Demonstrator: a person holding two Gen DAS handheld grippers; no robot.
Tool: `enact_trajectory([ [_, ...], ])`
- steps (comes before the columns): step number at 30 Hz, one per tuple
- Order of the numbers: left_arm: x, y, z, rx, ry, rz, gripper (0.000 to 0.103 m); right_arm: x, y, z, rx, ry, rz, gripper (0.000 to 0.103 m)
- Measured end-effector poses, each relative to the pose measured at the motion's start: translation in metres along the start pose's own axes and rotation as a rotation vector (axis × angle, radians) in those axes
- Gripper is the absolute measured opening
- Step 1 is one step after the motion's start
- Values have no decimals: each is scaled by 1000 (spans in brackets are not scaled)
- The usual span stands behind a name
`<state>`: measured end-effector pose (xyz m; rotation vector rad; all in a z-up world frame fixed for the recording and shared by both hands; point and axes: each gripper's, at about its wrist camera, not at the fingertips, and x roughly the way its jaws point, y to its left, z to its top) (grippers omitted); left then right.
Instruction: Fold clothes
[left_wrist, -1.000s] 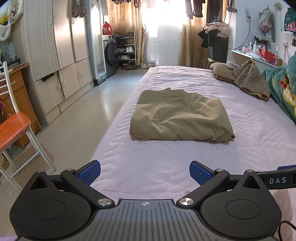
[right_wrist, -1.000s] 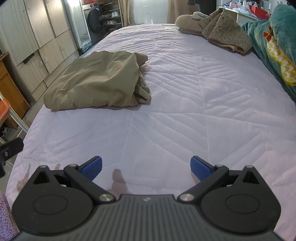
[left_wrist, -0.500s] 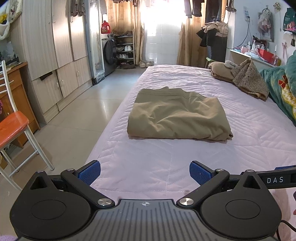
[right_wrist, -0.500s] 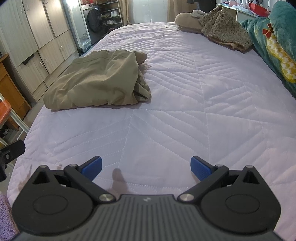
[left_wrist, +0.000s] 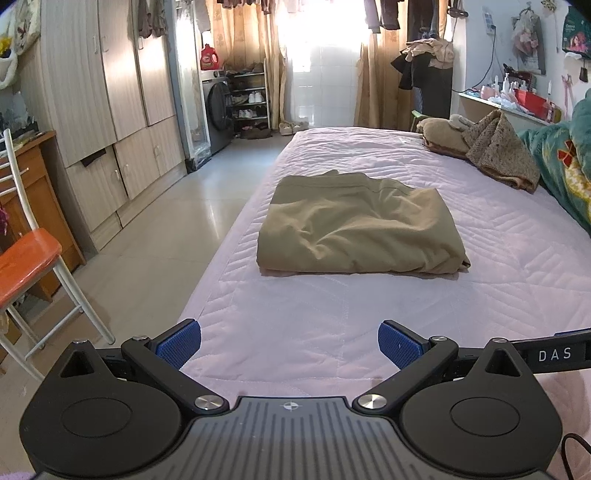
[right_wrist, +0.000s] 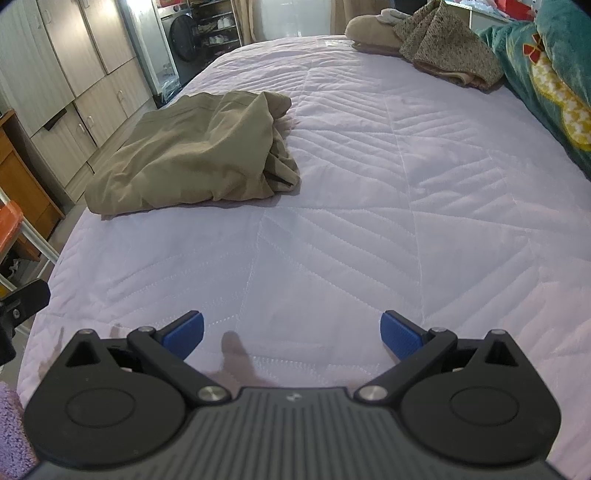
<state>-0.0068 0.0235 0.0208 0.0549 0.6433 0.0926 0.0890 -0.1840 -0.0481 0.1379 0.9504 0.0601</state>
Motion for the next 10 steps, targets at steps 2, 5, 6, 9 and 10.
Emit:
enact_trajectory([
  [2,-3,0,-1,-9,-21,-7,103,0,0,0,2,3,1,103],
  [5,-10,-1,-2,-10,-75,4,103,1,-1,-1,5,7,3,103],
  [6,-12,-1,-1,-13,-86,3,103,1,-1,-1,6,8,3,103],
  [9,-13,-1,1,-12,-91,10,103,1,-2,-2,9,12,5,103],
  [10,-13,-1,2,-6,-87,19,103,1,-2,-2,10,14,5,103],
])
